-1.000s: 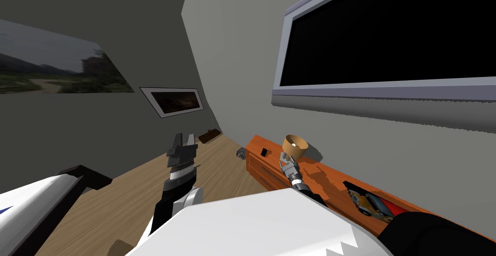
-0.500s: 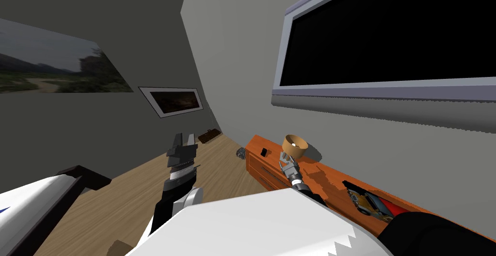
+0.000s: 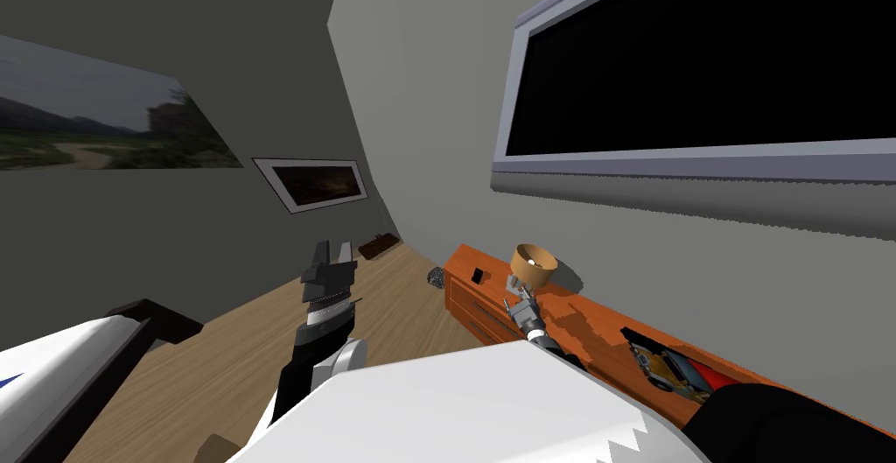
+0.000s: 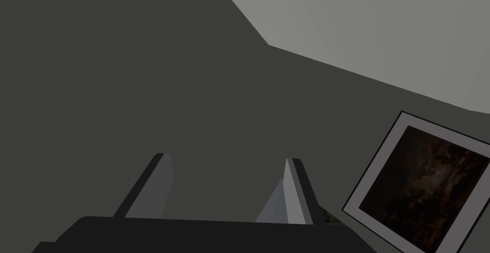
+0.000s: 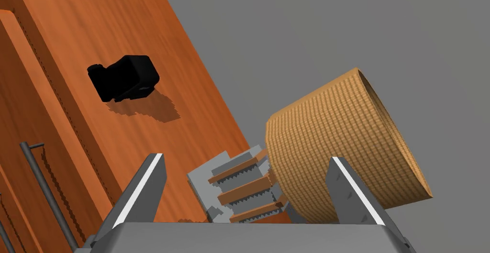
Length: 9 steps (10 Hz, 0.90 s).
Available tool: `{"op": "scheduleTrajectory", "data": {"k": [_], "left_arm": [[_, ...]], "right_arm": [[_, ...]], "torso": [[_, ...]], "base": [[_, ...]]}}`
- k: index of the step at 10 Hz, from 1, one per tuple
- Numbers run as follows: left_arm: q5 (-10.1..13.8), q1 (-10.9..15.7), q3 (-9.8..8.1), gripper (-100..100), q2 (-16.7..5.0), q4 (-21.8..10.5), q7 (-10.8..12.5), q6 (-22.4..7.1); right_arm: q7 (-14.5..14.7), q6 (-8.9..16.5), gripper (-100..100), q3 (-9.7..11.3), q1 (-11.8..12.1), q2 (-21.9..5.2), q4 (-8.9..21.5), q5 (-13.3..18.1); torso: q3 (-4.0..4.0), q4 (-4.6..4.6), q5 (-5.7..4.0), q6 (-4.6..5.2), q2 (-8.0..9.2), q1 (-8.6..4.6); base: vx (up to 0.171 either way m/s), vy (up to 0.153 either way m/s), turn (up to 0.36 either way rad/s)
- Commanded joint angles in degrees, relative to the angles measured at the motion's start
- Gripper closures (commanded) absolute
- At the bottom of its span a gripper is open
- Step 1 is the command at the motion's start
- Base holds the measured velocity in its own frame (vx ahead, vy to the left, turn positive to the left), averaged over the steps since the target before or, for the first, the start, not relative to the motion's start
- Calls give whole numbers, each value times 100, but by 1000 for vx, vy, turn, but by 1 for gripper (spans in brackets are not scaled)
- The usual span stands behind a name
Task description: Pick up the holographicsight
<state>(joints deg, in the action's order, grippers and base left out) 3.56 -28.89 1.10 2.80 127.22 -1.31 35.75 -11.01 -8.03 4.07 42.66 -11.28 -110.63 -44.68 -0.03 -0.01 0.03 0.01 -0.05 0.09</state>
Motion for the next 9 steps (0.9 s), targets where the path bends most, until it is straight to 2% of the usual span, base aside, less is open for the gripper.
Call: {"op": "scheduleTrajectory", "data": {"k": [1,3,4,6,7,9], "left_arm": [[0,0,0,0,0,0,0,0],[0,0,0,0,0,0,0,0],[0,-1,0,0,0,0,0,0],[0,0,0,0,0,0,0,0],[0,0,0,0,1,0,0,0],[0,-1,1,0,1,0,0,0]], "right_arm": [[-20,238,-100,77,59,-58,200,-123],[-67,444,-100,116,65,-144,427,-261],[-67,444,-100,116,65,-144,427,-261],[-138,678,-100,147,43,-251,720,-436],[-138,678,-100,147,43,-251,720,-436],[-235,937,-100,166,-14,-379,1080,-644]], "torso": [[0,0,0,0,0,0],[-6,-3,4,-1,-10,15],[-5,-2,4,2,-8,16],[-6,-2,4,-1,-10,16],[-7,-3,5,0,-12,24],[-11,-4,7,1,-18,33]], "base": [[59,81,-14],[45,68,-9],[41,61,-59],[52,85,28],[59,97,-83],[77,123,-42]]}}
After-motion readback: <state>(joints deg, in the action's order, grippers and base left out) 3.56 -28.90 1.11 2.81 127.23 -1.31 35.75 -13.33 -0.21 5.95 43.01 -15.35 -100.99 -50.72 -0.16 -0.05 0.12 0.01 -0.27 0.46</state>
